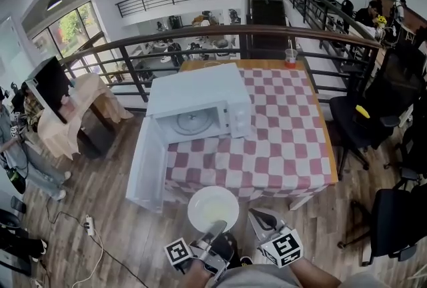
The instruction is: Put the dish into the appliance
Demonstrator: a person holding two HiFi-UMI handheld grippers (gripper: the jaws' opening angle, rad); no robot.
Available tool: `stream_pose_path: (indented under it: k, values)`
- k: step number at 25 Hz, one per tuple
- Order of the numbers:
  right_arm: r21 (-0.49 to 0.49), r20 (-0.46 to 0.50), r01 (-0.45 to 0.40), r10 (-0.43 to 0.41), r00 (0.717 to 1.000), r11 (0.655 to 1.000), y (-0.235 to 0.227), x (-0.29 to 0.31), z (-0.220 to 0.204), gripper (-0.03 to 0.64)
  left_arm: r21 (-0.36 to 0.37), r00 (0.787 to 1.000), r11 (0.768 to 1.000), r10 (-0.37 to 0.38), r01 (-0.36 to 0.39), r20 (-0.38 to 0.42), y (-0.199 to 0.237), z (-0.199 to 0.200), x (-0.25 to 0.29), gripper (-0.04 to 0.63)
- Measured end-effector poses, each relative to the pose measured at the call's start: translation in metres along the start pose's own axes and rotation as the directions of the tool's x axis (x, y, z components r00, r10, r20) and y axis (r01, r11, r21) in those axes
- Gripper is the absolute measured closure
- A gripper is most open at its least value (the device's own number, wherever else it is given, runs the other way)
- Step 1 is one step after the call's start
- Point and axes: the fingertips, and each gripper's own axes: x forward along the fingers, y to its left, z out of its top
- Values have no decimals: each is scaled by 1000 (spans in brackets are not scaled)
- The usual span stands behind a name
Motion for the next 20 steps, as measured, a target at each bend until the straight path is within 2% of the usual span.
stream_pose_path:
  k: [8, 20]
  values:
    - [-10, -5, -14, 14, 1000, 1000, -9, 27, 1, 618, 6, 1000, 1000, -13, 13, 9, -1, 25, 19, 571]
    - [-25, -21, -23, 23, 1000, 999, -40, 98, 16, 618, 3, 999, 1000, -9, 9, 39, -7, 91, 62, 571]
